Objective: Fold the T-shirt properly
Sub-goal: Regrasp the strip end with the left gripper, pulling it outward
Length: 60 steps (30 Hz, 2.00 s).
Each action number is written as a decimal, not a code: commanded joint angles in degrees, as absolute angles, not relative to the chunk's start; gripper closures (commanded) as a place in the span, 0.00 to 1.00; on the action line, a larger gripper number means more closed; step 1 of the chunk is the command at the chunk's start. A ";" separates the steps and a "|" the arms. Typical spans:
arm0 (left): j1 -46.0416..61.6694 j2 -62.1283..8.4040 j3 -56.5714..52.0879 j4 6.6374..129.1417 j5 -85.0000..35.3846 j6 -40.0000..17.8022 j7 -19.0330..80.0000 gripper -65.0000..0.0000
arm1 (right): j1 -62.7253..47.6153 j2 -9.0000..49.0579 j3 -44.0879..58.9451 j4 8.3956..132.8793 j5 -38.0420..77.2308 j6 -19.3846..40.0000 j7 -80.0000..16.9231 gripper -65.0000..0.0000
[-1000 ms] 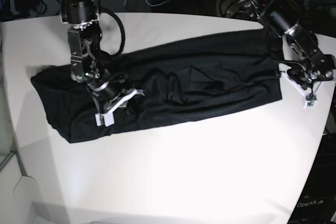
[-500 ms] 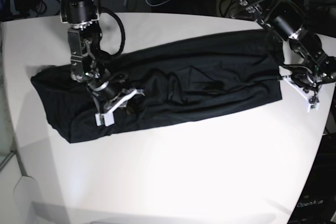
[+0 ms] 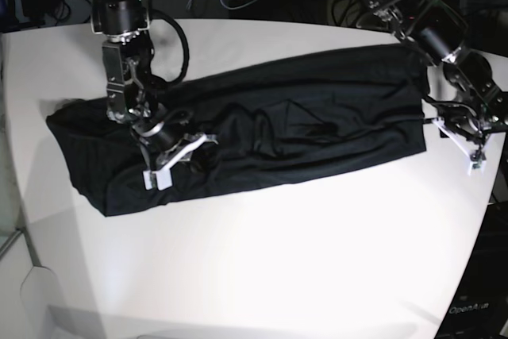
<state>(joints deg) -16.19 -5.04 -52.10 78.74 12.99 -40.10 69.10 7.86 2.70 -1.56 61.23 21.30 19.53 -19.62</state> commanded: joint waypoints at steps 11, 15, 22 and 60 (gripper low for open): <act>-21.58 -5.85 -55.34 78.29 12.62 -40.00 68.62 0.25 | 6.64 3.30 -1.45 60.26 16.66 14.90 -27.21 0.96; -25.19 -7.69 -57.63 70.02 12.62 -40.00 68.79 0.25 | 6.73 3.30 -1.45 60.26 16.66 14.90 -27.21 0.96; -28.00 -9.71 -58.95 59.30 11.91 -40.00 68.62 0.25 | 6.64 3.38 -1.45 60.18 16.66 14.90 -27.21 0.96; -27.74 -11.12 -56.04 49.45 3.21 -40.00 66.24 0.72 | 6.64 3.30 -1.19 60.18 16.66 14.81 -27.21 0.96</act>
<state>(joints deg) -27.51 -11.25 -56.34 49.50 1.23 -40.27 63.40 7.88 2.68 -1.30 61.23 21.30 19.46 -19.64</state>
